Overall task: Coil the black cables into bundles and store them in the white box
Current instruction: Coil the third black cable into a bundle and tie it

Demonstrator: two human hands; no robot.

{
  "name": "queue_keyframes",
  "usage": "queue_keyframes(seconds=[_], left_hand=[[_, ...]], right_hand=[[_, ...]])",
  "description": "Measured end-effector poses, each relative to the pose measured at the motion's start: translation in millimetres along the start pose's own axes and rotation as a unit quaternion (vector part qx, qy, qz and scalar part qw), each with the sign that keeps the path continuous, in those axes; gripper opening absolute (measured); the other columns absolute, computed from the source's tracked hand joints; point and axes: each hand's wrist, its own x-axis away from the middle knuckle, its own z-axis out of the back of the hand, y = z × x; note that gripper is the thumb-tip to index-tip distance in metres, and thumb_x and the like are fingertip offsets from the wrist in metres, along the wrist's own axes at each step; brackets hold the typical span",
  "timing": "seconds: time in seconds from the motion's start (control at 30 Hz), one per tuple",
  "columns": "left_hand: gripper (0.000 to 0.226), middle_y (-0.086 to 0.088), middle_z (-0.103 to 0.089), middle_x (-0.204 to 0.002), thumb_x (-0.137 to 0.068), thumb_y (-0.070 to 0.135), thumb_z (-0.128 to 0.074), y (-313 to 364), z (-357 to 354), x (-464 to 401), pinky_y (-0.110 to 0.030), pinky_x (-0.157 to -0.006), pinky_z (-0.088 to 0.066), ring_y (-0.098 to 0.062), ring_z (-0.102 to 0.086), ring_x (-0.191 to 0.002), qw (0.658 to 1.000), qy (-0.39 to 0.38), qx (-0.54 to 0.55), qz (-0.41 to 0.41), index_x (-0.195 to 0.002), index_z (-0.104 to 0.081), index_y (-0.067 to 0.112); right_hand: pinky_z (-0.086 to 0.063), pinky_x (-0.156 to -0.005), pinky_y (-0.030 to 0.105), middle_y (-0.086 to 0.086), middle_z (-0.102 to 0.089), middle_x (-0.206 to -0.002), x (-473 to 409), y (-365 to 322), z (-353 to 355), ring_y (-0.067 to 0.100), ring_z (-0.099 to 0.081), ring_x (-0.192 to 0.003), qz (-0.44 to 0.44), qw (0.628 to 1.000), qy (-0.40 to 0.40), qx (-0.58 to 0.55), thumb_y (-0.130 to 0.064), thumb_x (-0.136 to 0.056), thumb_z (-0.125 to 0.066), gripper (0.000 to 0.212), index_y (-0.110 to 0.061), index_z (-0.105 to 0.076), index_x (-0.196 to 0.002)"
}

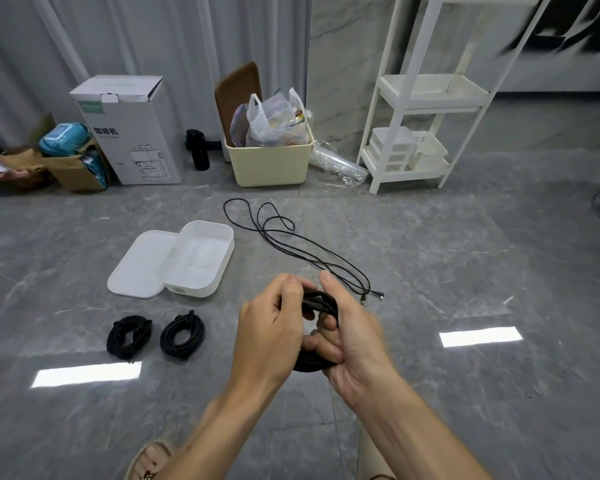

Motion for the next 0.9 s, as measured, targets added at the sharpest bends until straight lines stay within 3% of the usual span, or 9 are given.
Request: queue_keyframes(seconds=[0.07,0.17,0.3,0.43,0.5,0.57,0.73,0.9], left_hand=[[0.031,0.008,-0.069,-0.071,-0.086,0.041,-0.038,1,0,-2,-0.029,-0.051,-0.047,-0.004,-0.058,-0.055,1.000,0.009,0.016,0.020,-0.077,-0.067,0.037],[0.028,0.006,-0.065,-0.062,-0.082,0.039,-0.040,2,3,-7,-0.029,-0.043,-0.048,-0.007,-0.059,-0.051,0.997,0.029,0.029,0.064,-0.080,-0.067,0.038],[0.027,0.004,-0.061,-0.058,-0.098,0.034,-0.047,4,8,-12,-0.023,-0.041,-0.042,-0.012,-0.052,-0.042,0.991,0.013,0.073,0.110,-0.079,-0.065,0.031],[0.042,0.009,-0.069,-0.074,-0.088,0.063,-0.048,6,13,-13,-0.023,-0.058,-0.050,-0.006,-0.063,-0.063,0.992,-0.045,0.087,0.081,-0.096,-0.060,0.023],[0.033,0.012,-0.073,-0.092,-0.091,0.055,-0.054,4,20,-12,-0.023,-0.070,-0.053,-0.002,-0.069,-0.088,0.992,-0.059,0.093,0.056,-0.103,-0.061,0.025],[0.014,0.012,-0.073,-0.100,-0.091,0.039,-0.064,2,30,-13,-0.026,-0.077,-0.054,-0.005,-0.068,-0.098,0.997,-0.059,0.056,0.015,-0.101,-0.065,0.030],[0.018,0.017,-0.074,-0.094,-0.077,0.038,-0.069,3,40,-12,-0.017,-0.067,-0.053,-0.006,-0.070,-0.088,0.998,-0.056,-0.008,-0.019,-0.095,-0.070,0.043],[0.021,0.020,-0.073,-0.098,-0.080,0.034,-0.076,5,39,-12,-0.020,-0.072,-0.056,-0.004,-0.070,-0.089,0.997,-0.072,-0.027,-0.020,-0.099,-0.072,0.042]], right_hand=[[-0.033,-0.032,0.021,-0.001,-0.031,-0.046,-2,1,2,0.008,-0.022,-0.028,-0.008,1.000,-0.010,0.000,-0.038,-0.089,-0.070,0.042,-0.011,-0.049,-0.064],[-0.039,-0.050,0.025,-0.002,-0.030,-0.048,-2,2,4,0.010,-0.024,-0.035,-0.024,0.995,-0.085,0.045,-0.050,-0.075,-0.078,0.046,-0.015,-0.052,-0.060],[-0.050,-0.054,0.024,-0.004,-0.022,-0.045,-1,-1,3,0.010,-0.026,-0.037,-0.003,0.985,-0.157,0.070,-0.037,-0.064,-0.086,0.040,-0.019,-0.053,-0.051],[-0.050,-0.057,0.023,-0.006,-0.022,-0.044,-2,-2,2,0.009,-0.025,-0.036,0.003,0.989,-0.145,0.012,-0.030,-0.067,-0.082,0.032,-0.019,-0.060,-0.048],[-0.051,-0.057,0.022,-0.007,-0.023,-0.044,-3,-3,2,0.008,-0.024,-0.035,0.005,0.990,-0.138,-0.023,-0.030,-0.067,-0.081,0.028,-0.019,-0.062,-0.049],[-0.050,-0.055,0.022,-0.008,-0.023,-0.044,-5,-6,3,0.007,-0.024,-0.034,0.010,0.989,-0.135,-0.056,-0.028,-0.066,-0.081,0.027,-0.020,-0.061,-0.050],[-0.050,-0.052,0.022,-0.007,-0.021,-0.044,-7,-8,5,0.007,-0.024,-0.032,0.012,0.990,-0.117,-0.079,-0.026,-0.070,-0.079,0.031,-0.019,-0.051,-0.057],[-0.051,-0.052,0.022,-0.006,-0.022,-0.041,-7,-11,7,0.007,-0.026,-0.032,0.017,0.989,-0.122,-0.075,-0.028,-0.073,-0.077,0.035,-0.019,-0.051,-0.053]])
